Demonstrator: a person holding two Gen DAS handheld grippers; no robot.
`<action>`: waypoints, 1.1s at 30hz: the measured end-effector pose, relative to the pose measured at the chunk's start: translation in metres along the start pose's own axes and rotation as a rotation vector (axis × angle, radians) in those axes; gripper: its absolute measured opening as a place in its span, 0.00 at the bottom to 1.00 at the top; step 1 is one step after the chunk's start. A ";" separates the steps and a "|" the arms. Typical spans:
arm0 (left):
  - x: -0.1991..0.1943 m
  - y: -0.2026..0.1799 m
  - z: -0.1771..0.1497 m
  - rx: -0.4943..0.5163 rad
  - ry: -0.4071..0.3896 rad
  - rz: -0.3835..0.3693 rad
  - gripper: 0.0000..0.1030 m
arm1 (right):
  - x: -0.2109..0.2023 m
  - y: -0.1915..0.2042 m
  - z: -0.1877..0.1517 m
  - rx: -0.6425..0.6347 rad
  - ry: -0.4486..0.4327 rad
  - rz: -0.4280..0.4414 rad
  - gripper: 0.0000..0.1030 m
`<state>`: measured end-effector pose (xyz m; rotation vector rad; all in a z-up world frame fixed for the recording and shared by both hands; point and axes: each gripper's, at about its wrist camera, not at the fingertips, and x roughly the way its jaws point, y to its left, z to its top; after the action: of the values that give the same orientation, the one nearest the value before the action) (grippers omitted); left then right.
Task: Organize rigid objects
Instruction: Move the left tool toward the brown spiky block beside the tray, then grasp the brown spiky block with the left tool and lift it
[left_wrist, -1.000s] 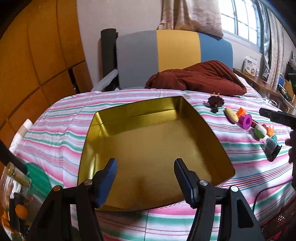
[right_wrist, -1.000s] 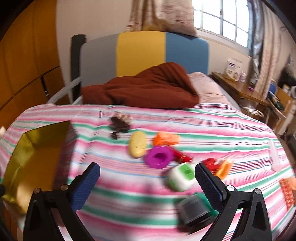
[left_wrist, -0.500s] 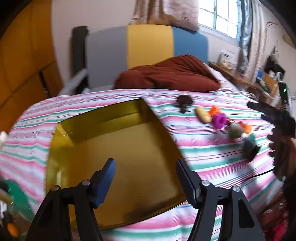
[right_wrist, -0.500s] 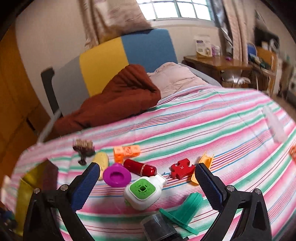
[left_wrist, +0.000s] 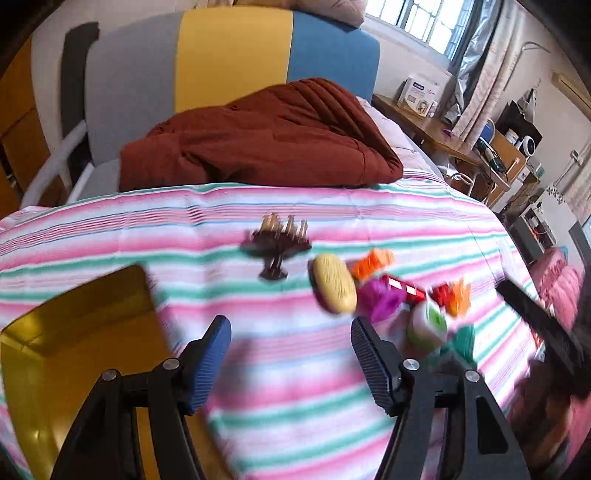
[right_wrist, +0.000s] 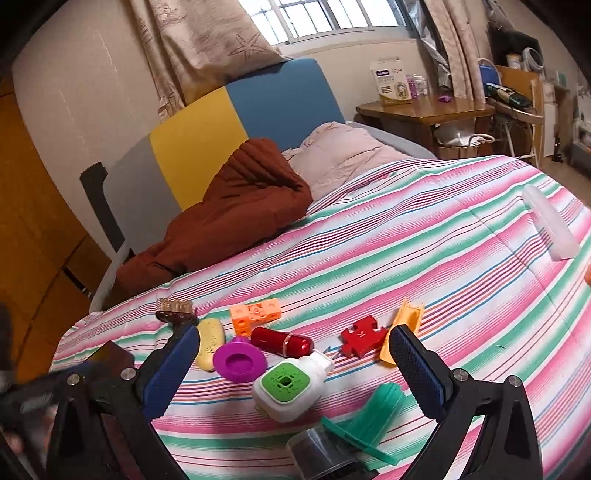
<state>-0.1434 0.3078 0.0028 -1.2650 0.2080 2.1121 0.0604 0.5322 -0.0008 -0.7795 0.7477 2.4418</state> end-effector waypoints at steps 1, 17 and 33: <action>0.008 0.000 0.007 0.001 0.006 -0.004 0.68 | 0.000 0.001 0.000 -0.003 0.000 0.002 1.00; 0.135 0.017 0.059 -0.046 0.161 0.008 0.54 | 0.002 -0.011 0.005 0.069 0.005 0.033 1.00; -0.016 0.012 -0.016 0.015 -0.047 -0.115 0.46 | 0.020 -0.022 -0.003 0.091 0.146 0.054 0.98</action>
<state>-0.1343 0.2846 0.0054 -1.1889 0.1275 2.0361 0.0599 0.5521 -0.0234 -0.9205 0.9388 2.3986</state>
